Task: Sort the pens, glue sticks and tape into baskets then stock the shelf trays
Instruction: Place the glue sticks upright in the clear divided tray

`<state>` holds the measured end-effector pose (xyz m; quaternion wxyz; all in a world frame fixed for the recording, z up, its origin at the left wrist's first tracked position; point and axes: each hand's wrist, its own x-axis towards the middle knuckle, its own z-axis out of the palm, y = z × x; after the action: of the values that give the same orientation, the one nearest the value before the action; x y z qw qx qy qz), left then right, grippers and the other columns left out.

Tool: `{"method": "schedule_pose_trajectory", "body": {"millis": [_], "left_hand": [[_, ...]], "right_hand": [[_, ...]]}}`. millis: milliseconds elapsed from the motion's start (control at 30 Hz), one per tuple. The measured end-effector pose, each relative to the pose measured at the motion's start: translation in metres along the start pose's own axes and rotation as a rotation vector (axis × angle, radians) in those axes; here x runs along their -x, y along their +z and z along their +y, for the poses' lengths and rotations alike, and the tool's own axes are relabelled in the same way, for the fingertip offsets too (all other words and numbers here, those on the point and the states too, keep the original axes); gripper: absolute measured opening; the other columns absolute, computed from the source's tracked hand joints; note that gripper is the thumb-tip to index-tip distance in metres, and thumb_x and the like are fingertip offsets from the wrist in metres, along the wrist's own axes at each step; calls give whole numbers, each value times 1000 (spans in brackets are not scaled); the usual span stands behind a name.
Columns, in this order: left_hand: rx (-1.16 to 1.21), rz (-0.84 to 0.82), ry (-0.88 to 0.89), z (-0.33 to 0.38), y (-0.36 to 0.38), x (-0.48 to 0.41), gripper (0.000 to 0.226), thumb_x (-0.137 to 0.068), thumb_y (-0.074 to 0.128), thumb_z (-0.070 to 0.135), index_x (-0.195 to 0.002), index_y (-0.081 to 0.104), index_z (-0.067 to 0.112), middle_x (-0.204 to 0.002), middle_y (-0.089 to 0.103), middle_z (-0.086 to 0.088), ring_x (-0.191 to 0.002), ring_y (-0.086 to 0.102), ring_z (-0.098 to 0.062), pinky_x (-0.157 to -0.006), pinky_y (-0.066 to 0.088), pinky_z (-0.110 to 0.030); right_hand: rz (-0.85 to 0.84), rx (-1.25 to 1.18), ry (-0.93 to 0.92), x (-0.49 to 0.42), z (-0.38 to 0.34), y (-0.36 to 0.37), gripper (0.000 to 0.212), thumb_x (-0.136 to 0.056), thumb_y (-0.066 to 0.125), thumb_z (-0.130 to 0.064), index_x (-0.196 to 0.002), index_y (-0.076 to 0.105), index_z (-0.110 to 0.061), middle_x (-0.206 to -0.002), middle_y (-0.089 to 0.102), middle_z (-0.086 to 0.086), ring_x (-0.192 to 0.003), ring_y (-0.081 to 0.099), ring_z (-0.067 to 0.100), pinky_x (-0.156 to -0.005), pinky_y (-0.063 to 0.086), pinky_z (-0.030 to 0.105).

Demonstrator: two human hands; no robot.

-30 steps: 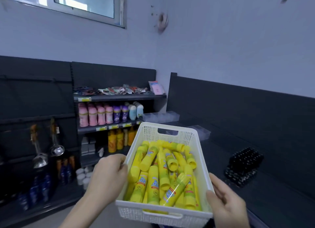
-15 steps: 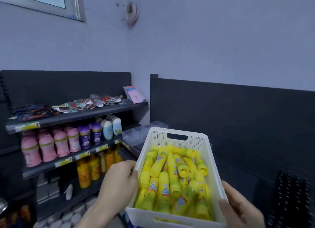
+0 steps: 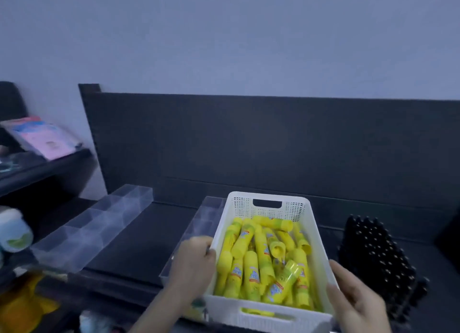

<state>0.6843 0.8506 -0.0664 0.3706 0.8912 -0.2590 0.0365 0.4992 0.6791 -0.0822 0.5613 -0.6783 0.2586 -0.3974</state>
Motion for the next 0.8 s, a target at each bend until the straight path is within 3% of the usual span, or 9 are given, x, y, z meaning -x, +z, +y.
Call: {"method": "schedule_pose_trajectory", "body": {"millis": [67,133,233,333,400,567,667,733,800], "left_hand": [[32,-74,43,-10,15,-28,23,-77,44,12,-55,42,7,-51,38,-2,-59,38,-24,-57,31,-38],[12,-143,85,-14,29,-48,21,-75,40,17,-60,49,5,-54,44,-3,-62,44,-27,-58,31,-36],[-14,-232,90,-17,50,-68,19,-83,43,4,-65,51,3,-59,51,-5,-65,51,-26,-55,31,-33],[-59,-311,81,-19,68,-77,29,-86,41,3,-59,38,13,-66,56,-5,-67,52,-25,-53,30,-29],[-123,-369,72,-17,75,-79,28,-88,40,5,-62,37,14,-84,64,-12,-76,56,-28,-60,35,-28],[-286,-463,79,-15,76,-76,29,-85,42,6,-60,31,14,-81,56,-11,-80,56,-30,-67,41,-33],[-308,-527,114,-17,74,-78,14,-86,43,5,-73,47,10,-94,62,-11,-86,62,-29,-68,47,-35],[-321,-494,153,-15,71,-83,11,-87,44,6,-93,54,8,-99,60,-8,-90,61,-26,-73,50,-36],[-304,-432,198,-10,72,-90,16,-89,45,8,-101,55,7,-103,56,-7,-96,59,-26,-78,50,-36]], "right_hand": [[48,45,55,-8,23,12,32,-81,60,10,-103,68,-11,-72,73,-13,-59,60,-15,-60,47,2],[81,81,107,-13,37,20,35,-83,55,12,-103,66,-14,-71,71,-21,-64,61,-15,-61,47,3],[118,162,131,-19,49,27,34,-86,53,9,-107,65,-15,-88,69,-16,-74,63,-12,-65,48,4],[117,179,150,-23,57,29,32,-89,53,2,-106,62,-23,-85,68,-23,-84,66,-2,-66,51,11],[93,185,178,-29,61,28,31,-90,51,1,-108,60,-24,-84,68,-24,-81,65,-10,-64,50,9],[6,320,219,-37,79,19,33,-90,50,4,-113,61,-18,-98,67,-18,-89,64,-6,-68,46,2],[31,439,221,-39,86,16,35,-88,55,1,-121,60,-8,-99,66,-9,-81,61,-15,-67,42,-2],[74,516,193,-39,84,15,34,-86,60,-2,-120,61,-5,-103,69,2,-86,63,-1,-69,41,-1],[135,606,109,-44,76,17,34,-85,61,-1,-119,60,0,-112,67,11,-99,62,18,-79,41,10]]}}
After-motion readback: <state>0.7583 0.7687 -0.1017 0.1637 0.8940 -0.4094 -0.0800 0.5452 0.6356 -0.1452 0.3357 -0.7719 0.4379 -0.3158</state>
